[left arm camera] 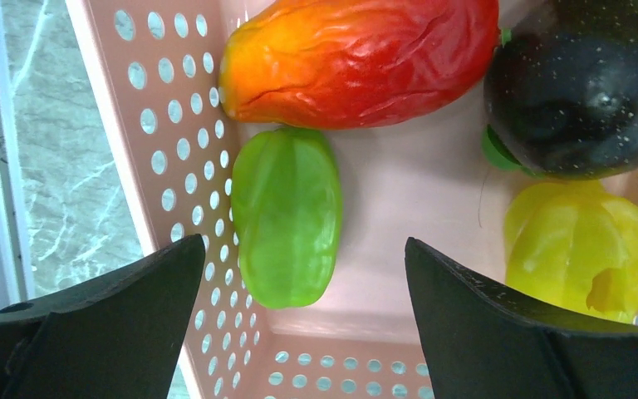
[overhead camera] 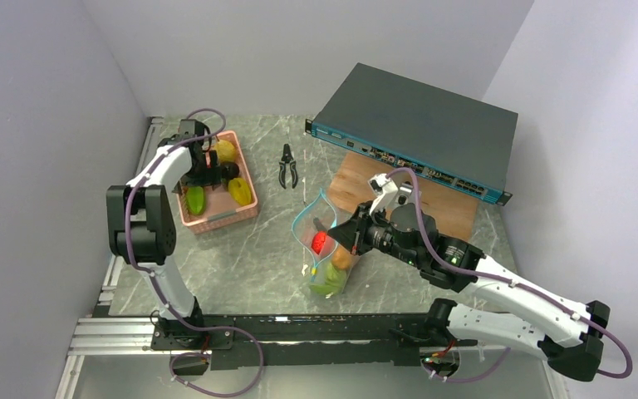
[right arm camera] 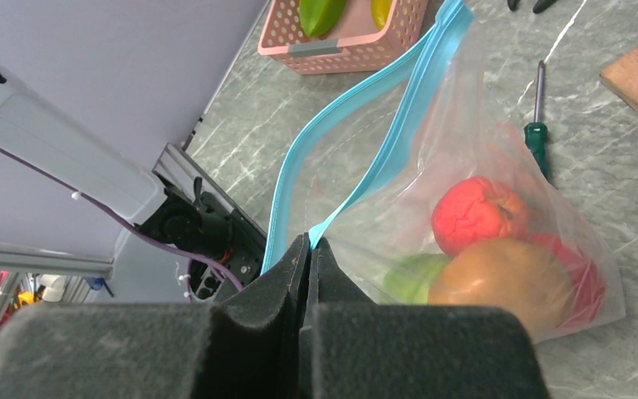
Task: Place the food in the zip-top bag and seal the zipper
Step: Pick up the fake fruit from the bin.
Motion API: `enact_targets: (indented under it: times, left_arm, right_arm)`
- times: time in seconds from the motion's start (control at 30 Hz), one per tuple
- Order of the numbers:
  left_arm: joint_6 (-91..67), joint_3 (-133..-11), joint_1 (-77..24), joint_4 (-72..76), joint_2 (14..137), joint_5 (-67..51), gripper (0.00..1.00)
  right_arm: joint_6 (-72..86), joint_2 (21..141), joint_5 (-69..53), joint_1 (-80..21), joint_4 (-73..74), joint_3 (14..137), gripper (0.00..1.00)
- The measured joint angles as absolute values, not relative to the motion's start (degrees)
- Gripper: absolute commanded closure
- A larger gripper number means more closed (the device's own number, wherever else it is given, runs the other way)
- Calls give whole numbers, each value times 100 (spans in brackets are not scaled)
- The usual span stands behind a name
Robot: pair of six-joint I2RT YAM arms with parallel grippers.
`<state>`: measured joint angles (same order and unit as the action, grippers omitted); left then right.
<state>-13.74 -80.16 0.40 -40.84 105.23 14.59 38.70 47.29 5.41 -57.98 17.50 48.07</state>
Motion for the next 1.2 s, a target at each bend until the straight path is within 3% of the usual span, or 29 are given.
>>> enact_targets:
  times: [0.27, 0.47, 0.6, 0.67, 1.0, 1.2]
  left_arm:
    - [-1170, -8110, 38, -4119, 10866, 1662, 6]
    - [-1100, -8265, 38, -4324, 11174, 1586, 26]
    - [-1052, -8267, 43, -4372, 11107, 1466, 55]
    - [-1002, -8274, 43, -4410, 11056, 1385, 64]
    - [-954, -8348, 43, -4528, 10455, 784, 67]
    - [-943, -7929, 45, -4272, 9268, 180, 68]
  right_arm:
    - [3916, 4700, 541, -5798, 1750, 4803, 100]
    - [3922, 4661, 541, -5798, 1750, 4801, 100]
    - [3920, 4661, 543, -5798, 1750, 4801, 100]
    - [3918, 4674, 541, -5798, 1750, 4801, 100]
    - [3903, 4768, 545, -5798, 1750, 4803, 100]
    - [3898, 4772, 574, -5798, 1752, 4803, 100]
